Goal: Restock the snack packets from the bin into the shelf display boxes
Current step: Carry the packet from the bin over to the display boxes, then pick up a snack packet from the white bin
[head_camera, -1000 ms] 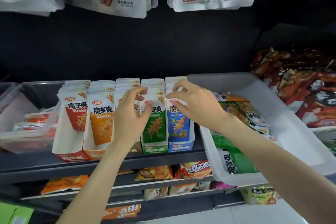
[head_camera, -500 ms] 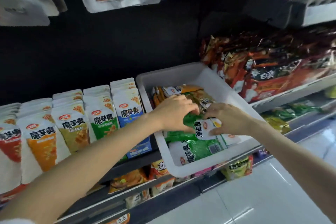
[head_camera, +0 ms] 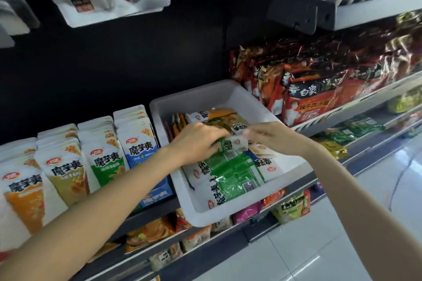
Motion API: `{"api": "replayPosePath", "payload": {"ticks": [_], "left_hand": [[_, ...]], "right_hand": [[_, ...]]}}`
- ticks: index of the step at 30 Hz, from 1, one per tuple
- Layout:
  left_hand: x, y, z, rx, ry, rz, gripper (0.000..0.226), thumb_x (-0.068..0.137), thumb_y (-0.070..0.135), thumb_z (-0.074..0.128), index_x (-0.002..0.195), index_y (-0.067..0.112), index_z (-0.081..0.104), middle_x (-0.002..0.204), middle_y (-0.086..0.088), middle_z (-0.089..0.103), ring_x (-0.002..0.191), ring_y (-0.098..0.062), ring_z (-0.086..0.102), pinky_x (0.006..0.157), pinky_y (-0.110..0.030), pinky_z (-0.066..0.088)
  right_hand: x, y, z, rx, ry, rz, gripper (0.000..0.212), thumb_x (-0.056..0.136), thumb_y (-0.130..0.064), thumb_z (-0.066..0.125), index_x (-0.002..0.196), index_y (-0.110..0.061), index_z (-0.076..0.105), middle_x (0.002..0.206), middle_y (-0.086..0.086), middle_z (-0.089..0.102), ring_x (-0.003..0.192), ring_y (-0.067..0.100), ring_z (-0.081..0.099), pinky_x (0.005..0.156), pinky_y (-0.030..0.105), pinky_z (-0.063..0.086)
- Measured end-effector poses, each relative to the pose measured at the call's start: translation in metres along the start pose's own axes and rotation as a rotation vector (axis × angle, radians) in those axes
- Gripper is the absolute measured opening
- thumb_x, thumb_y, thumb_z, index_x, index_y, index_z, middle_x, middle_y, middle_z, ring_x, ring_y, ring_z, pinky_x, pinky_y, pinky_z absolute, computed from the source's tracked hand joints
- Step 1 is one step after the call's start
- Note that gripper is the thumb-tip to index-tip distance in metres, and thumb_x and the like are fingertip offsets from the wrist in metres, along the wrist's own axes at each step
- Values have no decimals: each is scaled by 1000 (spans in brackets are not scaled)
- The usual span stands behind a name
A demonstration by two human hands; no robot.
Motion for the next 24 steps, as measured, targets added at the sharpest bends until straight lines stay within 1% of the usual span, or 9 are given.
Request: {"api": "replayPosePath", "payload": {"ticks": [2,4,5,7,11,14,18,21,24], "left_hand": [[-10,-20,-17,-238,191,-219,27,91,18,60,117,22,63,99,5,71,82,-18,67,78,-33,53],[-21,-39,-23,-573,278,-402,23,88,14,66,109,23,64,93,11,67,84,-9,65,79,-30,52],[-25,-44,-25,-718,293,-448,23,87,12,66,105,26,62,92,15,64,86,-1,62,79,-23,49],[-34,-46,-28,-862,300,-485,25,86,11,67,97,31,60,89,18,64,84,6,59,76,-14,47],[-58,-44,-37,-1046,398,-517,24,86,11,67,97,31,60,90,12,69,88,-5,65,76,-20,52],[-88,-40,-65,-903,607,-449,29,85,15,68,101,39,60,89,25,67,89,5,63,75,-14,49],[-142,-41,-103,-661,822,-361,34,86,13,67,107,37,57,95,39,62,88,10,62,76,-7,47],[-180,-61,-113,-600,890,-441,30,85,21,68,107,39,57,97,39,62,85,10,63,73,-7,48],[-205,-83,-103,-634,849,-601,29,87,16,66,100,40,56,96,32,63,83,11,63,68,-8,48]], "right_hand": [[-3,-2,-11,293,153,24,40,88,-48,51,121,-27,59,116,-9,65,106,8,61,93,25,45],[0,-8,-11,502,227,20,29,86,-36,63,113,-25,62,103,0,71,96,14,68,91,34,52],[1,-14,-9,578,233,17,24,86,-30,66,110,-22,63,98,2,73,92,15,69,89,36,54],[6,-29,-4,681,232,0,17,87,-20,66,104,-19,64,93,3,73,87,15,70,82,32,57],[12,-67,-1,671,320,-106,14,89,-12,65,101,-17,60,91,9,71,74,13,68,62,24,55],[18,-101,-3,564,444,-238,21,89,-11,65,100,-23,51,78,-2,66,59,2,62,52,19,49],[23,-161,7,418,483,-477,25,89,-13,65,104,-20,46,81,-6,66,68,6,66,63,24,55],[36,-198,29,340,441,-571,22,89,-13,64,102,-16,47,85,-3,69,69,8,68,63,34,58],[61,-214,57,257,369,-549,21,89,-16,64,102,-15,48,85,1,70,69,13,69,66,45,56]]}}
Point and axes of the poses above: each hand's wrist, its own x-axis towards the middle knuckle, its own z-axis out of the palm, y = z × x, the point moved 6 cm from there along x, towards the middle knuckle
